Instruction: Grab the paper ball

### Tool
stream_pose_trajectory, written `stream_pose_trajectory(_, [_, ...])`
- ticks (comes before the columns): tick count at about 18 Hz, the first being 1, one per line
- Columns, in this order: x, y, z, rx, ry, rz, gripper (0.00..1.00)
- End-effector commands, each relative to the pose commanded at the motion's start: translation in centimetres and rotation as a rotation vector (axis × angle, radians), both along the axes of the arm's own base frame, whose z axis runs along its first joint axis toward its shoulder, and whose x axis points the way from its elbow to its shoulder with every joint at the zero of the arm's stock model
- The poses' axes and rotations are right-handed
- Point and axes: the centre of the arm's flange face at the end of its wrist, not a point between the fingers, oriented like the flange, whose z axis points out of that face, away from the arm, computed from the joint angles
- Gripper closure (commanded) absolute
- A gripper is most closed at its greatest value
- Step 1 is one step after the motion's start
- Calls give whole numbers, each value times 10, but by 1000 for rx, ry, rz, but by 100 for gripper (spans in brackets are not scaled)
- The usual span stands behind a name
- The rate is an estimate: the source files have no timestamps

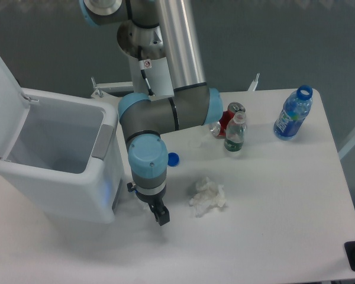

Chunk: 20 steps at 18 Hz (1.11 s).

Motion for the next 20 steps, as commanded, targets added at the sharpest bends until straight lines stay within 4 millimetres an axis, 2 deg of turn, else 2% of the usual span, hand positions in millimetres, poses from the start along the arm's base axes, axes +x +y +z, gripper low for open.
stream_pose_trajectory(4, [0, 2, -3, 0, -2, 5, 1])
stream_pose_trajectory(6, [0, 2, -3, -1, -2, 14, 8])
stream_pose_trajectory(16, [-5, 7, -5, 1, 1, 28, 63])
stream_pose_trajectory(17, [-5, 7, -6, -1, 1, 28, 70])
stream_pose_trajectory(19, [-5, 8, -6, -2, 2, 28, 91])
stream_pose_trajectory(20, [-6, 7, -5, -6, 7, 37, 98])
